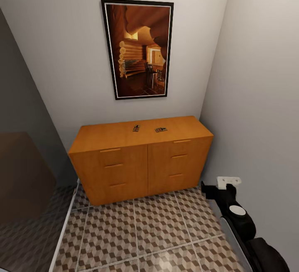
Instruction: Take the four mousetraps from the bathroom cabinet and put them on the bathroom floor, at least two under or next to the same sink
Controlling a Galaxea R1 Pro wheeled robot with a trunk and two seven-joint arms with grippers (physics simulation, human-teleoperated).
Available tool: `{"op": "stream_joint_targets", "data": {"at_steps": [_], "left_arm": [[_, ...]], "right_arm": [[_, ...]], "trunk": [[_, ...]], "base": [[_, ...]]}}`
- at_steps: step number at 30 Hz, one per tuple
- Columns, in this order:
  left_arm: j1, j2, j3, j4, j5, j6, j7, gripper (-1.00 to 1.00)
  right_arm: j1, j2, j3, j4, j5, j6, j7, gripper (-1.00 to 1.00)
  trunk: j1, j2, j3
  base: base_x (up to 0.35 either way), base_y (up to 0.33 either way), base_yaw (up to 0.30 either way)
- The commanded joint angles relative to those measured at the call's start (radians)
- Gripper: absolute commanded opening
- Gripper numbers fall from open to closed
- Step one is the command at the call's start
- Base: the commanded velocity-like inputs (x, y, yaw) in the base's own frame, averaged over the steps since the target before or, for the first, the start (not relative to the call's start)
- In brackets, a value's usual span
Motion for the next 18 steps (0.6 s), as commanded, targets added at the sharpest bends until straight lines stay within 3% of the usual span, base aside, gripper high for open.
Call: {"op": "stream_joint_targets", "data": {"at_steps": [1,12,18], "left_arm": [[-0.001,-0.001,-0.009,0.001,0.006,-0.003,0.005,1.00],[-0.001,-0.011,-0.009,0.005,0.006,-0.003,0.005,1.00],[-0.001,-0.012,-0.009,0.008,0.006,-0.003,0.005,1.00]], "right_arm": [[-0.027,-0.003,0.003,-0.002,-0.011,0.022,-0.011,1.00],[-0.297,-0.005,0.002,-0.002,-0.013,0.212,-0.005,1.00],[-0.487,-0.003,0.002,0.003,-0.021,0.320,0.027,1.00]], "trunk": [[0.001,-0.002,-0.002],[0.001,-0.002,-0.002],[0.001,-0.002,-0.002]], "base": [[0.000,0.000,0.000],[0.000,0.000,0.000],[0.000,0.000,0.000]]}}
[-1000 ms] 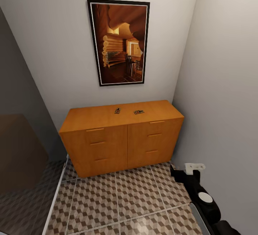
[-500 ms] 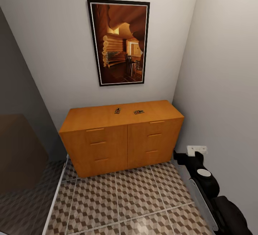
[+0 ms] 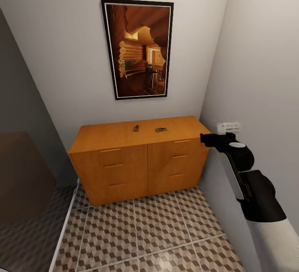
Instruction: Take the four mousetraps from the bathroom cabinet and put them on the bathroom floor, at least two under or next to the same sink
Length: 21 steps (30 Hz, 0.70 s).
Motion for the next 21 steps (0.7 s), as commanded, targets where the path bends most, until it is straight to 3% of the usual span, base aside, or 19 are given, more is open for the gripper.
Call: {"op": "stream_joint_targets", "data": {"at_steps": [1,5,12,21], "left_arm": [[-0.001,0.000,-0.009,0.001,0.005,-0.003,0.005,1.00],[-0.001,-0.001,-0.009,0.002,0.005,-0.003,0.005,1.00],[-0.001,-0.001,-0.008,0.003,0.005,-0.003,0.005,1.00],[-0.001,-0.001,-0.008,0.003,0.005,-0.003,0.005,1.00]], "right_arm": [[-0.054,0.000,0.002,0.001,-0.011,0.023,0.005,1.00],[-0.180,0.001,0.003,0.011,-0.011,0.050,0.058,1.00],[-0.310,0.002,0.004,0.031,-0.011,0.062,0.188,1.00],[-0.343,0.000,0.020,0.037,-0.011,0.066,0.421,1.00]], "trunk": [[0.001,-0.002,-0.002],[0.001,-0.002,-0.002],[0.001,-0.002,-0.002],[0.001,-0.002,-0.002]], "base": [[0.000,0.000,0.000],[0.000,0.000,0.000],[0.000,0.000,0.000],[0.000,0.000,0.000]]}}
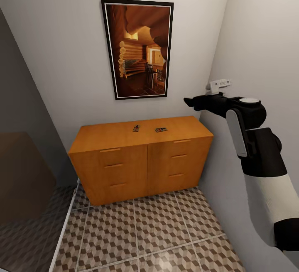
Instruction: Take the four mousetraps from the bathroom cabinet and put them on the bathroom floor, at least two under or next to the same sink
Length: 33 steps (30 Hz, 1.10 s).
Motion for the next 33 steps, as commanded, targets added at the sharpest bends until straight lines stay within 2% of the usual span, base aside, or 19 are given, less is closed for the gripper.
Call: {"op": "stream_joint_targets", "data": {"at_steps": [1,3,6,7,9,15,16,19,20,24,27,33], "left_arm": [[-0.001,0.000,-0.009,0.001,0.005,-0.003,0.005,1.00],[-0.001,0.000,-0.009,0.001,0.005,-0.002,0.005,1.00],[-0.001,0.000,-0.009,0.001,0.005,-0.002,0.005,1.00],[-0.001,0.000,-0.009,0.001,0.005,-0.002,0.005,1.00],[-0.001,0.000,-0.010,0.001,0.005,-0.002,0.005,1.00],[-0.001,0.000,-0.010,0.001,0.005,-0.002,0.005,1.00],[-0.001,0.000,-0.010,0.001,0.005,-0.002,0.005,1.00],[-0.001,0.000,-0.010,0.001,0.005,-0.002,0.005,1.00],[-0.001,0.000,-0.010,0.001,0.005,-0.002,0.005,1.00],[-0.001,0.000,-0.010,0.001,0.005,-0.002,0.005,1.00],[-0.001,0.000,-0.010,0.001,0.005,-0.002,0.005,1.00],[-0.001,0.001,-0.011,0.001,0.005,-0.002,0.005,1.00]], "right_arm": [[-0.002,-0.003,0.015,0.000,0.001,0.004,0.050,1.00],[-0.003,-0.009,0.041,0.000,0.002,0.004,0.118,1.00],[-0.004,-0.029,0.070,0.001,0.003,0.003,0.180,1.00],[-0.004,-0.052,0.093,0.001,0.003,0.003,0.221,1.00],[-0.004,-0.075,0.124,0.001,0.003,0.002,0.266,1.00],[-0.004,-0.129,0.220,0.002,0.004,0.000,0.424,1.00],[-0.004,-0.145,0.236,0.002,0.004,-0.001,0.479,1.00],[-0.004,-0.169,0.251,0.002,0.004,-0.002,0.553,1.00],[-0.004,-0.184,0.257,0.002,0.005,-0.003,0.593,1.00],[-0.004,-0.216,0.270,0.002,0.005,-0.010,0.658,1.00],[-0.004,-0.229,0.286,0.002,0.005,-0.028,0.690,1.00],[-0.004,-0.237,0.308,0.004,0.005,-0.050,0.738,1.00]], "trunk": [[0.001,-0.002,-0.002],[0.001,-0.002,-0.002],[0.001,-0.002,-0.002],[0.001,-0.002,-0.002],[0.001,-0.002,-0.002],[0.001,-0.002,-0.002],[0.001,-0.002,-0.002],[0.001,-0.002,-0.002],[0.001,-0.002,-0.002],[0.001,-0.002,-0.002],[0.001,-0.002,-0.002],[0.001,-0.002,-0.002]], "base": [[0.000,0.000,0.000],[0.000,0.000,0.000],[0.000,0.000,0.000],[0.000,0.000,0.000],[0.000,0.000,0.000],[0.000,0.000,0.000],[0.000,0.000,0.000],[0.000,0.000,0.000],[0.000,0.000,0.000],[0.000,0.000,0.000],[0.000,0.000,0.000],[0.000,0.000,0.000]]}}
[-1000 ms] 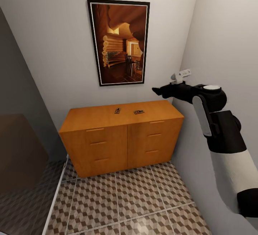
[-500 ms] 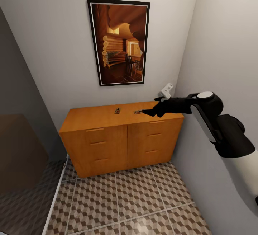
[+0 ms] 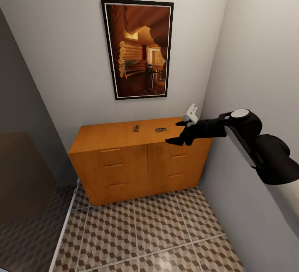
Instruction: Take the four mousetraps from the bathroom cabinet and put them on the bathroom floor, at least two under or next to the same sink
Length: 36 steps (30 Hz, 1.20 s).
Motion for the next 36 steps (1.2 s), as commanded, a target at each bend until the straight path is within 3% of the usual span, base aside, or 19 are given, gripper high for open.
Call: {"op": "stream_joint_targets", "data": {"at_steps": [1,14,19,23,28,36], "left_arm": [[-0.001,0.000,-0.009,0.001,0.005,-0.003,0.005,1.00],[0.000,0.012,-0.020,0.063,-0.001,0.014,0.006,1.00],[0.001,0.016,-0.027,0.068,-0.003,0.077,0.007,1.00],[0.001,0.018,-0.030,0.069,-0.004,0.170,0.005,1.00],[0.001,0.018,-0.031,0.070,-0.004,0.222,0.005,1.00],[0.001,0.018,-0.031,0.070,-0.004,0.285,0.005,1.00]], "right_arm": [[-0.002,-0.002,0.003,0.000,-0.007,0.005,0.003,1.00],[-0.001,-0.030,0.007,0.022,-0.007,-0.001,0.075,1.00],[0.000,-0.034,0.008,0.059,-0.007,-0.002,0.085,1.00],[0.000,-0.034,0.008,0.110,-0.007,-0.004,0.088,1.00],[0.000,-0.034,0.008,0.155,-0.007,-0.009,0.088,1.00],[0.000,-0.031,0.009,0.258,-0.008,-0.103,0.089,1.00]], "trunk": [[0.001,-0.002,-0.002],[0.001,-0.002,-0.002],[0.001,-0.002,-0.002],[0.001,-0.002,-0.002],[0.001,-0.002,-0.002],[0.001,-0.002,-0.002]], "base": [[0.000,0.000,0.000],[0.000,0.000,0.000],[0.000,0.000,0.000],[0.000,0.000,0.000],[0.000,0.000,0.000],[0.000,0.000,0.000]]}}
